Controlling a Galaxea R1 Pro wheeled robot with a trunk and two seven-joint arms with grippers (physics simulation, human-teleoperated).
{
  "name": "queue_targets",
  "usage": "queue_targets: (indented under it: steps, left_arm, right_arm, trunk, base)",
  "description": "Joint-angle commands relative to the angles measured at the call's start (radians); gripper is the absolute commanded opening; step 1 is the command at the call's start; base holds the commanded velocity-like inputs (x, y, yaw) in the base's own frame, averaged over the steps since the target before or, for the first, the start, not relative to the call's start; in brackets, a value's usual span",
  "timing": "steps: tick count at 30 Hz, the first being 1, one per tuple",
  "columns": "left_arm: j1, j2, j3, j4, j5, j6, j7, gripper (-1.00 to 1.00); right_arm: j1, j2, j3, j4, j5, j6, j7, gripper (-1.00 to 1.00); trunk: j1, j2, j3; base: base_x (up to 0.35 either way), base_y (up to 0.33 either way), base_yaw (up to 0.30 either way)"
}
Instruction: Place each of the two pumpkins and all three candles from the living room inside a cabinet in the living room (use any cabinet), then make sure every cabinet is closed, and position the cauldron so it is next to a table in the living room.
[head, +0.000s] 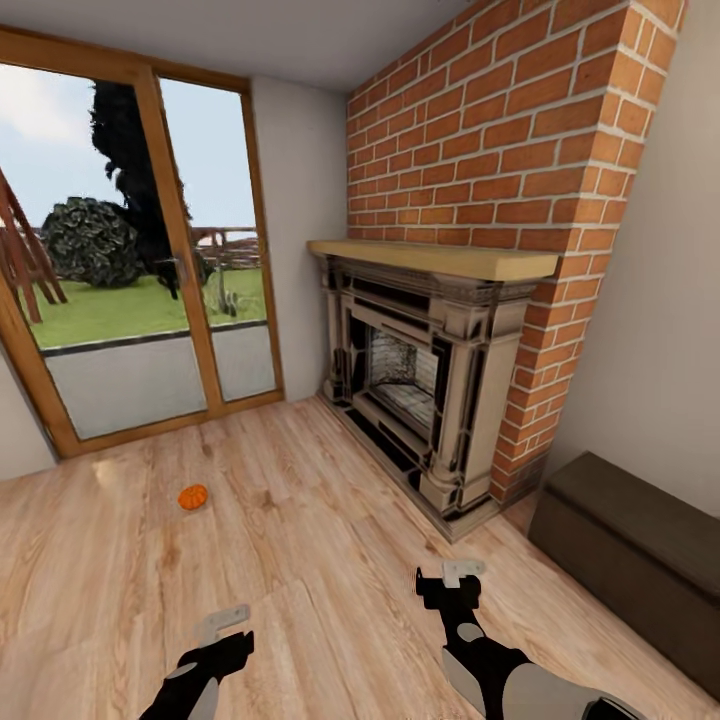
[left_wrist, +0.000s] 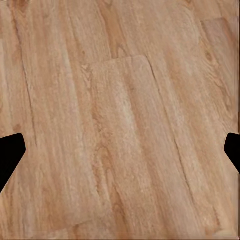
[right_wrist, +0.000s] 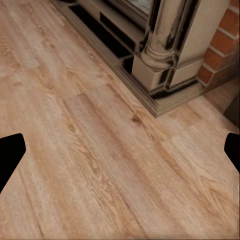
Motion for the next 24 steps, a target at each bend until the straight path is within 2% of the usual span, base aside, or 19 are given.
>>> queue_targets:
  steps: [1, 10, 15, 24]
  left_arm:
    - [0.0, 0.0, -0.003, -0.002, 0.007, 0.005, 0.007, 1.0]
    - [0.0, 0.0, -0.002, -0.002, 0.01, 0.005, 0.01, 1.0]
    - [0.0, 0.0, -0.001, -0.002, 0.01, 0.005, 0.01, 1.0]
    - [0.0, 0.0, -0.001, -0.002, 0.01, 0.005, 0.01, 1.0]
  right_arm:
    - [-0.001, 0.001, 0.009, 0.0, -0.007, -0.002, -0.004, 1.0]
    - [-0.001, 0.0, 0.008, 0.0, -0.007, -0.002, -0.004, 1.0]
    - [-0.001, 0.001, 0.009, 0.0, -0.007, -0.002, -0.004, 1.0]
    - [-0.001, 0.001, 0.008, 0.0, -0.007, -0.002, -0.004, 1.0]
  trunk:
    - [0.0, -0.001, -0.001]
    - [0.0, -0.001, -0.001]
    - [0.0, -0.001, -0.001]
    - [0.0, -0.001, -0.001]
  base:
    - [0.0, 0.0, -0.253]
    - [0.048, 0.0, -0.253]
    - [0.286, 0.0, -0.213]
    - [0.328, 0.0, -0.031]
